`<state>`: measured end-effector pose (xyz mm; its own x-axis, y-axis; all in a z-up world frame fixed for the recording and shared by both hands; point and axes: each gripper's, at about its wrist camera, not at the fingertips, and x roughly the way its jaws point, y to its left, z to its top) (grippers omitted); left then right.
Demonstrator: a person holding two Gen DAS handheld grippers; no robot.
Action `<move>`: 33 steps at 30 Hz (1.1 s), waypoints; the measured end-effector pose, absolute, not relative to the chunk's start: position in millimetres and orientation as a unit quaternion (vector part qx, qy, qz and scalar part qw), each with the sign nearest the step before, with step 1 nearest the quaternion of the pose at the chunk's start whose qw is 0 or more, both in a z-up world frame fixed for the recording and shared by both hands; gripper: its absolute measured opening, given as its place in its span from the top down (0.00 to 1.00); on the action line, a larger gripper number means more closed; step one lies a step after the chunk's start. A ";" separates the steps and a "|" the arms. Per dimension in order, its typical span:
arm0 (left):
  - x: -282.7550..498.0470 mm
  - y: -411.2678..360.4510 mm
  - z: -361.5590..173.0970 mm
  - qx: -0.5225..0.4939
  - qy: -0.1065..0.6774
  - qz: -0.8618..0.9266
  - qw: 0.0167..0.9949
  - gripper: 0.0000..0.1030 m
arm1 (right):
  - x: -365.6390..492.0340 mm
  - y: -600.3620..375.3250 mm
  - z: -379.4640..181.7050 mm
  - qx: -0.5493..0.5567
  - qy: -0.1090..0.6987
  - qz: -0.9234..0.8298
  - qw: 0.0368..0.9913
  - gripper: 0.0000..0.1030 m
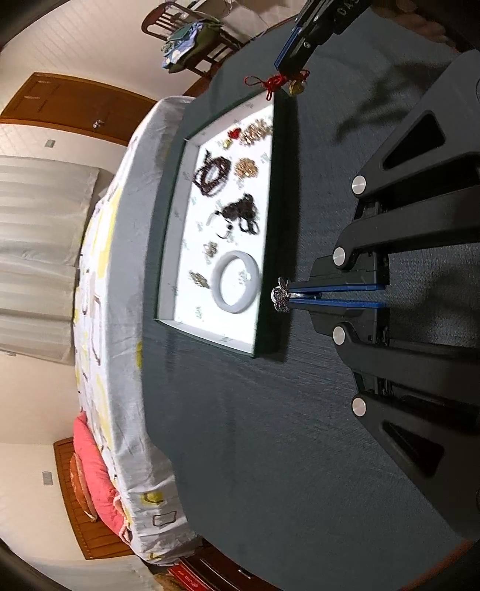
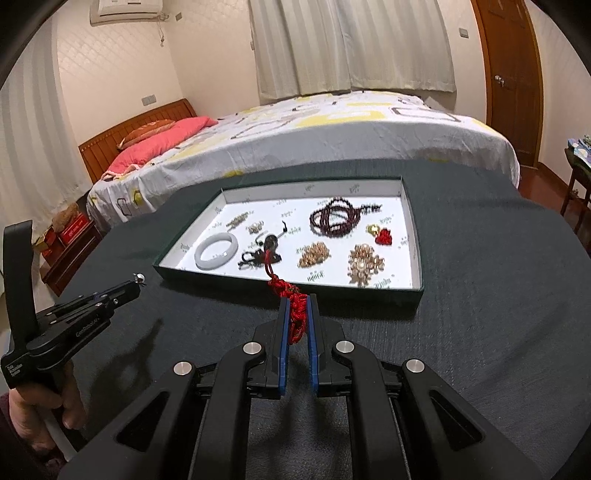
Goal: Organize jewelry
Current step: 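Carry the silver pendant with the left tool over the box while the right tool carries the tassel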
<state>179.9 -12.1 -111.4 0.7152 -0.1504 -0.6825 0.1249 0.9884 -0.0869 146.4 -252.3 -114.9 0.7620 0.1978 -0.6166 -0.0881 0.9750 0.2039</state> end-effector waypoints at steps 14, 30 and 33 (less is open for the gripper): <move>198.6 -29.0 -58.6 -0.017 0.314 -0.101 0.944 0.96 | 165.2 -241.9 -68.8 0.066 0.283 0.092 0.952 0.91; 277.9 -54.5 -22.1 0.002 0.258 -0.104 0.961 0.96 | 246.4 -229.1 -25.0 0.052 0.224 0.098 0.968 0.91; 297.2 -62.8 -19.2 0.007 0.251 -0.106 0.962 0.96 | 267.1 -224.6 -24.2 0.048 0.221 0.097 0.969 0.91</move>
